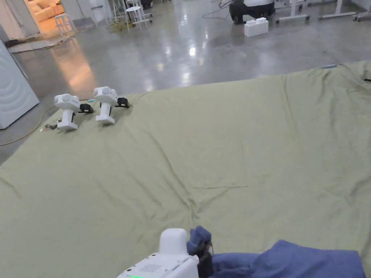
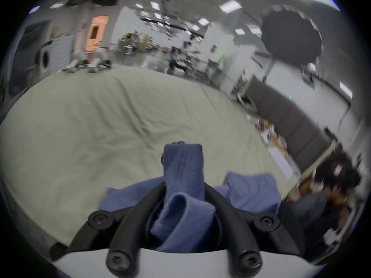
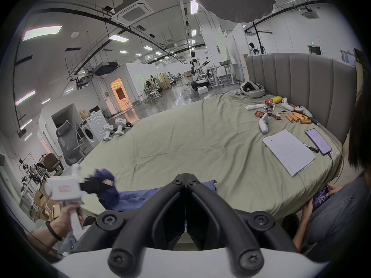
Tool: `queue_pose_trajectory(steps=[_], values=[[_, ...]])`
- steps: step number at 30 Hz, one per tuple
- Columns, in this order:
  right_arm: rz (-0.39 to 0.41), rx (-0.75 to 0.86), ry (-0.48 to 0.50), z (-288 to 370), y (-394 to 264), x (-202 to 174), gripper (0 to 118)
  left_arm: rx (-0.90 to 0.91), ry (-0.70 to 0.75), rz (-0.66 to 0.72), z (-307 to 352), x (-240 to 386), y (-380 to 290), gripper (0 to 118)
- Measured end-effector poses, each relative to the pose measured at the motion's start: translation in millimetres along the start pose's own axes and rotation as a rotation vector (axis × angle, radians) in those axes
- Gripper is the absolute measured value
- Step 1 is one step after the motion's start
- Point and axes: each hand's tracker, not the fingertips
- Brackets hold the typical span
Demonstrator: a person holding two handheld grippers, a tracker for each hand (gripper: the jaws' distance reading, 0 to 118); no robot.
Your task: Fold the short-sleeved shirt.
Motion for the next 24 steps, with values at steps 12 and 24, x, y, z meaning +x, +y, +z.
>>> queue_pose_trajectory(steps=[12, 24], values=[[-0.101, -0.014, -0.108, 8, -20, 43, 2, -0.007, -0.055, 0.023, -2, 7, -4, 90], [-0.105, -0.06, -0.101, 12, -24, 40, 2, -0.141, -0.263, 0.344, -62, -27, -21, 4]])
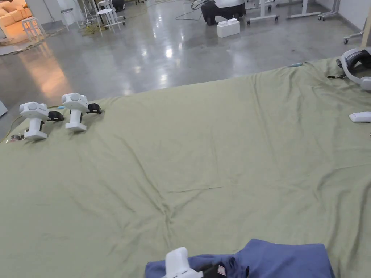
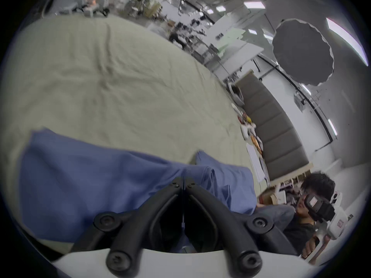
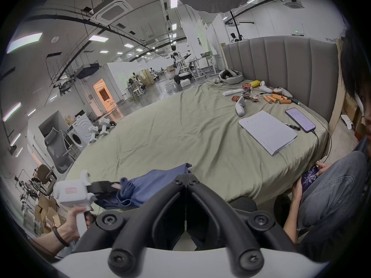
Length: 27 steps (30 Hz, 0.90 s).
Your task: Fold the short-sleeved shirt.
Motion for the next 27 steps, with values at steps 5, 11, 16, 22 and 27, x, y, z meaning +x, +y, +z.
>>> queue_pose_trajectory(steps=[5, 11, 16, 22, 27], values=[[-0.015, -0.012, 0.005, -2, 0, -2, 2, -0.038, 0.07, -0.003, -27, -1, 5, 3], [-0.028, -0.034, 0.044, -15, 2, -7, 2, 0.138, -0.086, 0.17, 98, -65, 30, 106], [-0.017, -0.063, 0.082, -26, 2, -14, 2, 0.259, 0.0, 0.329, 162, -152, 32, 105], [0.015, -0.082, 0.08, -22, -1, -23, 2, 0.179, -0.163, 0.539, 106, -214, 16, 77], [0.01, -0.082, 0.055, -10, 0, -20, 2, 0.24, -0.201, 0.639, 85, -223, 2, 33]])
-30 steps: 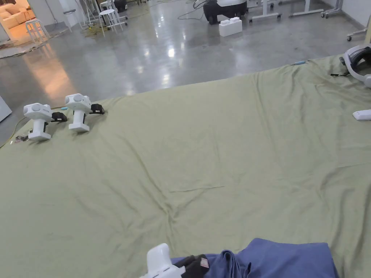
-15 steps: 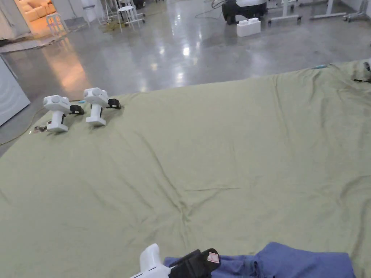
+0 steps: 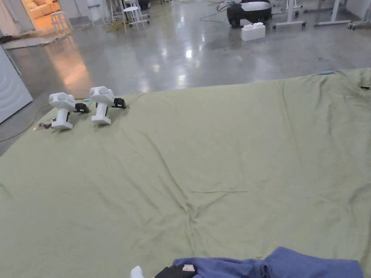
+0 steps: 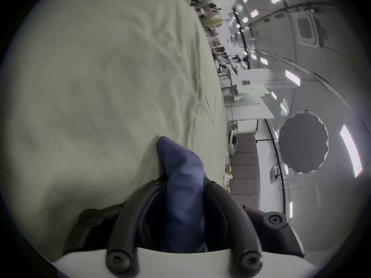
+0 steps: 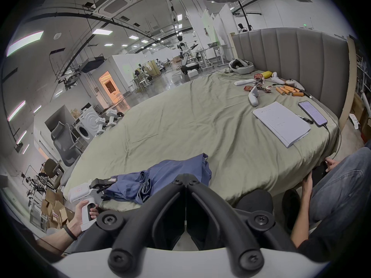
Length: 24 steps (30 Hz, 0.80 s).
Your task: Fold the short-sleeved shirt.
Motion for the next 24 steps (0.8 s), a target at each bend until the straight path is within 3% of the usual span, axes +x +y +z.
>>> queue_pose_trajectory(steps=[2, 5, 10, 11, 14, 17, 24], values=[[-0.002, -0.005, -0.011, 1, 1, 1, 2, 0.0, -0.038, 0.056, 11, -9, 7, 30], [-0.008, -0.005, -0.021, 0, 1, 3, 2, 0.063, -0.054, 0.016, 54, 8, 18, 28], [-0.032, -0.011, 0.014, -11, 0, 4, 2, 0.123, 0.156, -0.335, 102, 113, 12, 28], [-0.031, -0.013, 0.018, -13, -1, 3, 2, 0.138, 0.205, -0.416, 96, 138, -9, 28], [-0.041, -0.024, 0.02, -18, -3, -1, 2, 0.08, 0.175, -0.632, 57, 193, -79, 28], [-0.044, -0.011, 0.037, -8, -6, -2, 2, 0.016, 0.242, -0.778, -8, 226, -145, 28], [-0.047, 0.007, -0.031, 13, -18, 11, 2, -0.269, 0.27, -0.835, -144, 205, -225, 29]])
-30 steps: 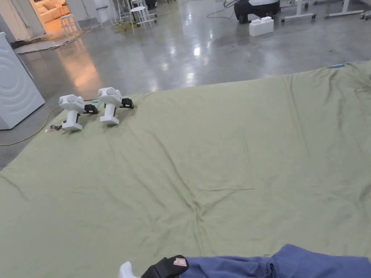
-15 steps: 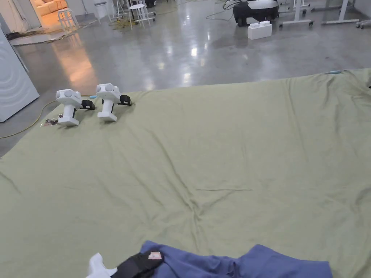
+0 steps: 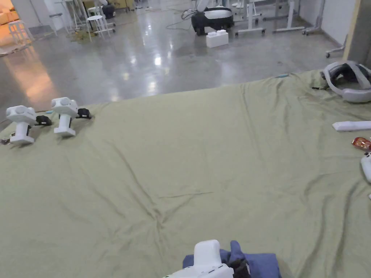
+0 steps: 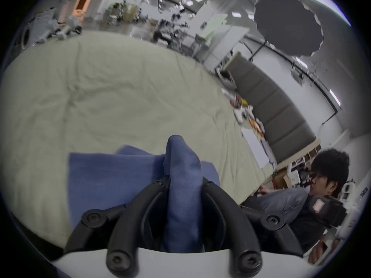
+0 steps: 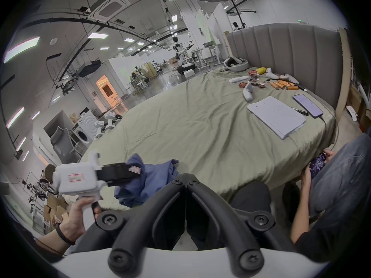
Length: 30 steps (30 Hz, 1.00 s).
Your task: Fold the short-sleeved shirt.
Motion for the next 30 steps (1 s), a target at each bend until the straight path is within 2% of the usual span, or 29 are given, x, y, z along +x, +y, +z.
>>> queue_pose_trajectory(steps=[1, 2, 4, 5, 6, 10, 11, 12, 13, 14, 15, 17, 18, 21, 24, 26, 30], values=[[-0.006, 0.002, -0.012, 2, -2, 2, 2, 0.0, 0.026, -0.019, -7, 3, -3, 43], [-0.015, 0.003, -0.019, 4, -4, 6, 2, -0.011, 0.018, -0.026, -15, 4, -5, 48], [-0.032, -0.003, -0.031, 5, -8, 13, 2, -0.025, -0.129, 0.036, -5, -9, 3, 62], [-0.041, -0.011, -0.039, 4, -9, 17, 2, -0.011, -0.188, 0.055, 9, -14, 8, 80], [-0.047, -0.015, -0.045, 3, -10, 19, 2, 0.021, -0.193, 0.075, 24, -16, 13, 86], [-0.062, -0.028, -0.051, 0, -11, 26, 2, 0.156, -0.15, 0.136, 78, -41, 26, 86], [-0.063, -0.03, -0.051, -1, -10, 27, 2, 0.16, -0.157, 0.176, 81, -53, 28, 84], [-0.063, -0.03, -0.05, -1, -10, 28, 2, 0.151, -0.169, 0.213, 77, -64, 29, 76], [-0.064, -0.031, -0.049, -1, -10, 28, 2, 0.135, -0.171, 0.24, 70, -69, 29, 44], [-0.064, -0.032, -0.047, -2, -9, 29, 2, 0.102, -0.159, 0.25, 55, -69, 26, 8], [-0.064, -0.035, -0.045, -2, -9, 29, 2, 0.065, -0.14, 0.254, 39, -66, 20, 2], [-0.058, -0.038, -0.046, -1, -9, 28, 2, -0.043, -0.232, 0.237, 1, -55, 8, 2], [-0.056, -0.04, -0.046, -1, -9, 27, 2, -0.081, -0.229, 0.209, -14, -41, 0, 2], [-0.041, -0.066, -0.043, -4, -11, 20, 2, -0.123, -0.08, -0.007, -52, 2, -22, 1], [-0.011, -0.101, -0.018, -14, -16, 11, 2, -0.122, -0.071, 0.058, -52, 0, -6, 1], [0.016, -0.147, 0.025, -31, -15, 3, 2, -0.115, -0.088, 0.047, -42, 0, 0, 1], [0.14, -0.194, 0.125, -77, -1, -31, 2, 0.077, -0.27, 0.16, 46, -26, 30, 1]])
